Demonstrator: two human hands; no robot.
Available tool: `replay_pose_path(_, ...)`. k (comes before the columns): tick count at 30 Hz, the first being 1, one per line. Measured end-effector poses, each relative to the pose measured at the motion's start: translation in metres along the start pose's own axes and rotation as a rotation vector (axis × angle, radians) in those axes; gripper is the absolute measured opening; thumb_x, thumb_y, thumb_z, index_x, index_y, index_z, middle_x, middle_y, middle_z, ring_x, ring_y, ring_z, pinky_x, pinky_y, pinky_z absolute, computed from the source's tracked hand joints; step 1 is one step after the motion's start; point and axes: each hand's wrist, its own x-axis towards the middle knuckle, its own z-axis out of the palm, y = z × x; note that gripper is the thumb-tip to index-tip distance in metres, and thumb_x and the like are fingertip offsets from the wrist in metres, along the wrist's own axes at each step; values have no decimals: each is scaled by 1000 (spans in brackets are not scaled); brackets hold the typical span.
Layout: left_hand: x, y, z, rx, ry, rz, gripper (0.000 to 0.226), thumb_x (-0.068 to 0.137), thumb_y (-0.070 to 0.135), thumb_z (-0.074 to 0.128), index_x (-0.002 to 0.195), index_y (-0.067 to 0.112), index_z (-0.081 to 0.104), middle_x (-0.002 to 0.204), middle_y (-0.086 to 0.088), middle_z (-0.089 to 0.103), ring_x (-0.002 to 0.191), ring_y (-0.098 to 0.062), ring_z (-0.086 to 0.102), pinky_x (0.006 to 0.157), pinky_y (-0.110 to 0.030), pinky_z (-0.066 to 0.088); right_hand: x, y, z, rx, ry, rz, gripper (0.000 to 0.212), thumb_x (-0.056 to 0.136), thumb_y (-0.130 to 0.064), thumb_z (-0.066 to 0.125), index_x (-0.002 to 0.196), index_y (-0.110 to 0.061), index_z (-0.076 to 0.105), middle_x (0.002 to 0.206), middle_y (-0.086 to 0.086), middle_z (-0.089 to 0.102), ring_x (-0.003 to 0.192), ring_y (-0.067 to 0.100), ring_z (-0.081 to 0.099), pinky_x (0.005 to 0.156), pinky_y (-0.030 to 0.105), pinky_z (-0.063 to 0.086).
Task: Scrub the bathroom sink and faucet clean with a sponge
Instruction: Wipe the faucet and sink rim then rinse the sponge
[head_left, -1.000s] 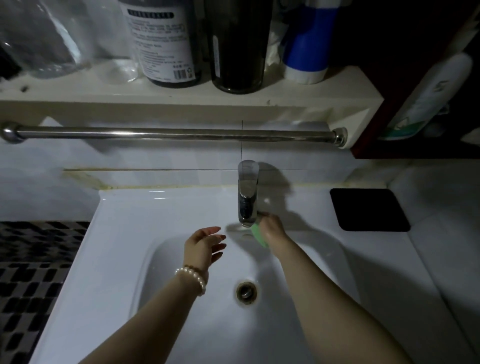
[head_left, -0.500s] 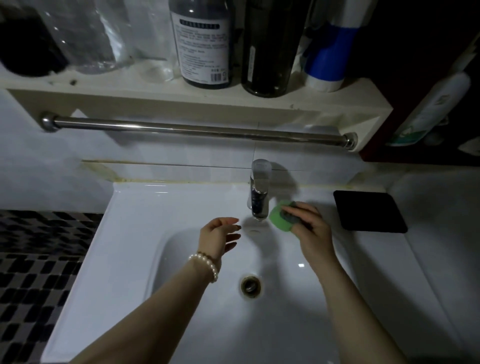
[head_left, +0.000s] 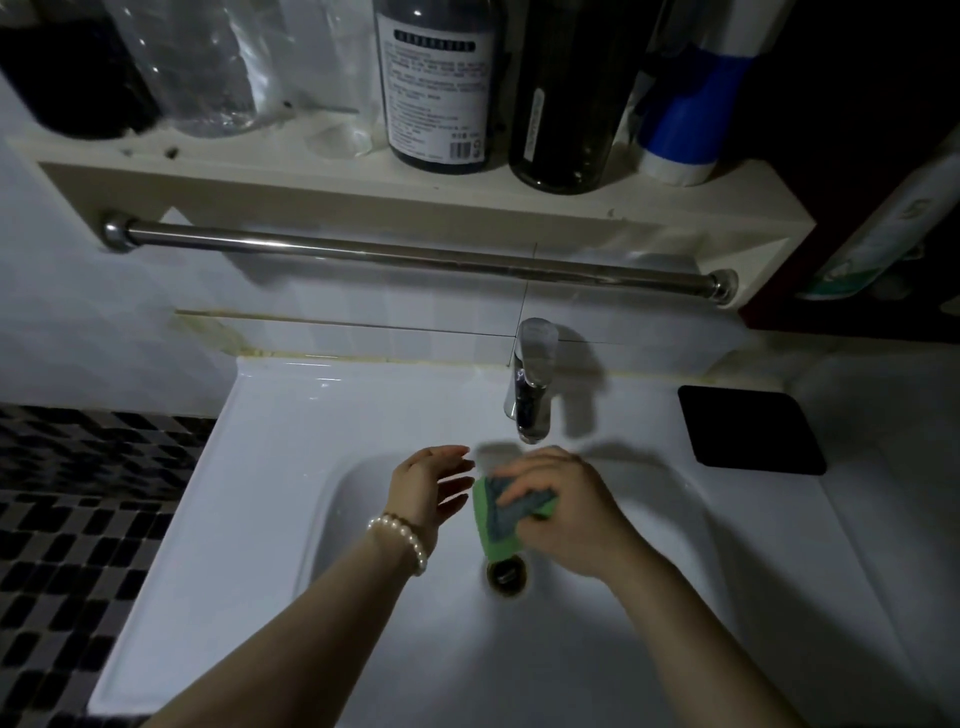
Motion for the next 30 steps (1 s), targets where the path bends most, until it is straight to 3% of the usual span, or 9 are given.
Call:
replay_pose_path(4, -5, -2, 0, 132, -255, -128, 32, 87, 38, 55, 99, 10, 65, 89, -6, 67, 84, -24, 63, 70, -34, 54, -20, 6, -4, 128, -26, 109, 23, 62, 0, 65, 75, -16, 75, 113, -19, 50, 114, 4, 52, 88, 8, 42)
replay_pose_path(8, -12, -6, 3, 277, -456, -143, 12, 81, 9, 65, 93, 7, 61, 85, -12, 67, 73, -21, 68, 61, -30, 56, -25, 10, -3, -119, -97, 55, 31, 70, 6, 66, 83, -20, 77, 114, -14, 54, 133, 17, 36, 113, 34, 22)
replay_pose_path(12, -16, -3, -2, 149, -456, -87, 28, 70, -10, 70, 87, 7, 56, 84, -11, 68, 74, -24, 68, 60, -31, 57, -33, 10, -4, -401, 207, -149, 34, 68, 0, 56, 83, -23, 77, 114, 5, 64, 113, 21, 47, 94, 28, 30)
replay_pose_path(15, -25, -1, 8, 163, -492, 92, 34, 58, -6, 76, 81, 7, 54, 86, -9, 63, 73, -24, 66, 59, -31, 54, -41, 14, 2, -340, 413, -200, 37, 77, -6, 40, 86, -9, 76, 116, 15, 63, 110, 22, 48, 94, 25, 39)
replay_pose_path(18, -29, 9, 26, 167, -416, 267, 36, 56, 4, 81, 79, 7, 54, 79, -2, 64, 71, -22, 65, 60, -33, 56, -34, 20, 2, -255, 536, -166, 35, 84, -4, 40, 91, -3, 74, 123, 14, 56, 116, 22, 49, 100, 17, 39)
replay_pose_path(22, -23, 18, 37, 58, -250, 314, 24, 66, -5, 71, 75, 6, 51, 71, -2, 63, 67, -20, 66, 61, -32, 58, -2, 20, -10, -34, 378, -8, 37, 79, 2, 41, 98, -4, 72, 132, 4, 51, 122, 19, 50, 100, 11, 39)
replay_pose_path(24, -19, 16, 36, 61, -191, 307, 24, 71, -11, 67, 74, 5, 50, 70, -5, 62, 68, -23, 65, 61, -33, 57, 9, 16, -14, 51, 279, 61, 39, 78, -8, 40, 98, -5, 73, 131, -3, 49, 122, 14, 48, 98, 9, 36)
replay_pose_path(27, -22, -1, 23, 130, -171, 273, 28, 70, -20, 63, 74, 4, 48, 72, -11, 58, 68, -27, 59, 61, -35, 53, 2, 14, -3, -22, 230, -24, 30, 79, -34, 55, 83, -9, 70, 131, 4, 52, 114, 14, 53, 92, 6, 37)
replay_pose_path(30, -34, -27, 7, 245, -194, 250, 32, 62, -20, 70, 74, 1, 48, 74, -16, 57, 67, -27, 59, 54, -33, 52, -30, 14, 25, -162, 154, 15, 47, 61, -50, 73, 80, -9, 60, 138, 4, 44, 119, 18, 50, 87, 20, 47)
